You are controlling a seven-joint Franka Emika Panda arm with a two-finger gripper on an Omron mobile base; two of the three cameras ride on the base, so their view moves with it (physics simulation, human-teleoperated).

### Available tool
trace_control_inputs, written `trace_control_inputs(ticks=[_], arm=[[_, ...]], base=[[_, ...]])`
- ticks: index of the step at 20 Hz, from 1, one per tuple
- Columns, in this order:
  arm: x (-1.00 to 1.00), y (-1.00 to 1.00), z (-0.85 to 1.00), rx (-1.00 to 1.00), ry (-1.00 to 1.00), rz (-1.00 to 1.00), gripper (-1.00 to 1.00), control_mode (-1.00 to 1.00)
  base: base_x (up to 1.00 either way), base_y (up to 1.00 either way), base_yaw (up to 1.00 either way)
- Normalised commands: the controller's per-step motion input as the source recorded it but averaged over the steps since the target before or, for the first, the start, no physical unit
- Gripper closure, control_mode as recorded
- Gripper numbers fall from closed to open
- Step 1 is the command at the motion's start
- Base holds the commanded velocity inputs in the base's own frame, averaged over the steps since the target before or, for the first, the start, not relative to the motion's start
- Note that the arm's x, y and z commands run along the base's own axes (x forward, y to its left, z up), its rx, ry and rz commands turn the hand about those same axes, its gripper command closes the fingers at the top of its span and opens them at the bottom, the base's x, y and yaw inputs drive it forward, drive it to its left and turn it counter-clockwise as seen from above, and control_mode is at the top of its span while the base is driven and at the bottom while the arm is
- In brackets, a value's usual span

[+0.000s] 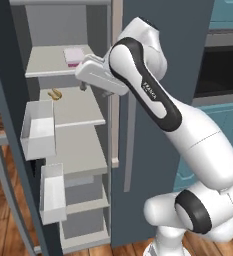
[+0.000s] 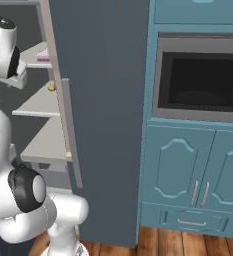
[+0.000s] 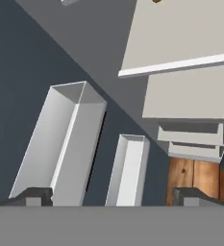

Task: Open the freezer door, pick up the ice cube tray from the freezer, and place it on the dining counter.

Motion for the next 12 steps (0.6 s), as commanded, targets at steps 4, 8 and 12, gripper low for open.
trace_control_inputs(ticks=[4, 8, 12], arm=[[0.0, 0.0, 0.0, 0.0, 0.0, 0.0, -1.0, 1.0], [0.0, 0.0, 0.0, 0.0, 0.0, 0.0, -1.0, 1.0], [0.0, 0.0, 0.0, 0.0, 0.0, 0.0, -1.0, 1.0]], base=[[0.51, 0.0, 0.0], [0.44, -0.02, 0.0], [0.39, 0.0, 0.0]])
